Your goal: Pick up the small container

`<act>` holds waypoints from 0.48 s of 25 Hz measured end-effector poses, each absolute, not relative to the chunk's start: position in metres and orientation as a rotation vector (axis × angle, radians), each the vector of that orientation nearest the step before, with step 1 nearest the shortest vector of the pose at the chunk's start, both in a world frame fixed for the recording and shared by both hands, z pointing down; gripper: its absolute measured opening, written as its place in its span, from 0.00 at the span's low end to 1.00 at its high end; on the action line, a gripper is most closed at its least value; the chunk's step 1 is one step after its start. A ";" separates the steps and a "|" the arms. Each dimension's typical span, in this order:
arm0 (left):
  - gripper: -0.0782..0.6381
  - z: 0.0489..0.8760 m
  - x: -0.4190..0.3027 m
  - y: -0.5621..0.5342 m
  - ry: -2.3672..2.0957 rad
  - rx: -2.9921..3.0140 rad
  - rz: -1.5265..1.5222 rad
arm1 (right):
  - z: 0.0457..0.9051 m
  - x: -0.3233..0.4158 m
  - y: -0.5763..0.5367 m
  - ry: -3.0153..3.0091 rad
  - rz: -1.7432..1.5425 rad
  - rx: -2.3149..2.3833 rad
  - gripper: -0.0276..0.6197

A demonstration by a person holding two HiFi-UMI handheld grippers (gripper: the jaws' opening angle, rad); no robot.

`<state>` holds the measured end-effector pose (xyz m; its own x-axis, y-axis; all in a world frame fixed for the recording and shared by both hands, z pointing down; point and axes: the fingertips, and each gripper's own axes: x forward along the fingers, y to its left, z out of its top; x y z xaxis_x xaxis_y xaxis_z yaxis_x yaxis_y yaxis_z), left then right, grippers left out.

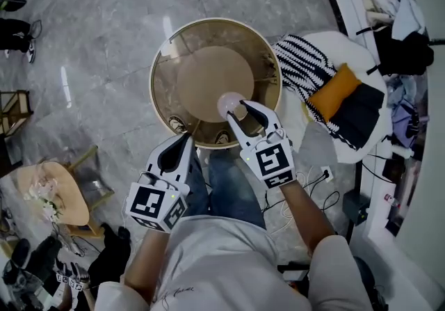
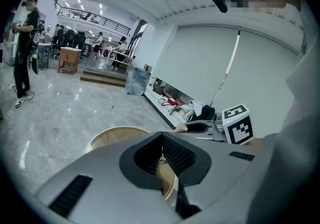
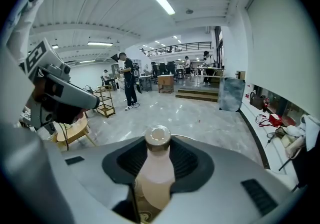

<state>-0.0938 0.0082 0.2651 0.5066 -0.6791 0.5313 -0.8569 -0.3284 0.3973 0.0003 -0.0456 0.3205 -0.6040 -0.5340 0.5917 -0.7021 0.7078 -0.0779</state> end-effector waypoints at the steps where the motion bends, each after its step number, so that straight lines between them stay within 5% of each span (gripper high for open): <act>1: 0.13 0.262 -0.094 0.009 -1.253 2.107 0.356 | 0.316 0.000 -0.044 -2.376 0.408 0.934 0.27; 12: 0.13 0.232 -0.082 0.020 -1.259 2.155 0.340 | 0.271 0.004 -0.023 -2.409 0.346 0.867 0.27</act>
<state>-0.0820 0.0196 0.2318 0.5141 -0.6963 0.5008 -0.8538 -0.3597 0.3764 0.0044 -0.0230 0.2710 -0.6404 -0.5075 0.5765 -0.6490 0.7589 -0.0529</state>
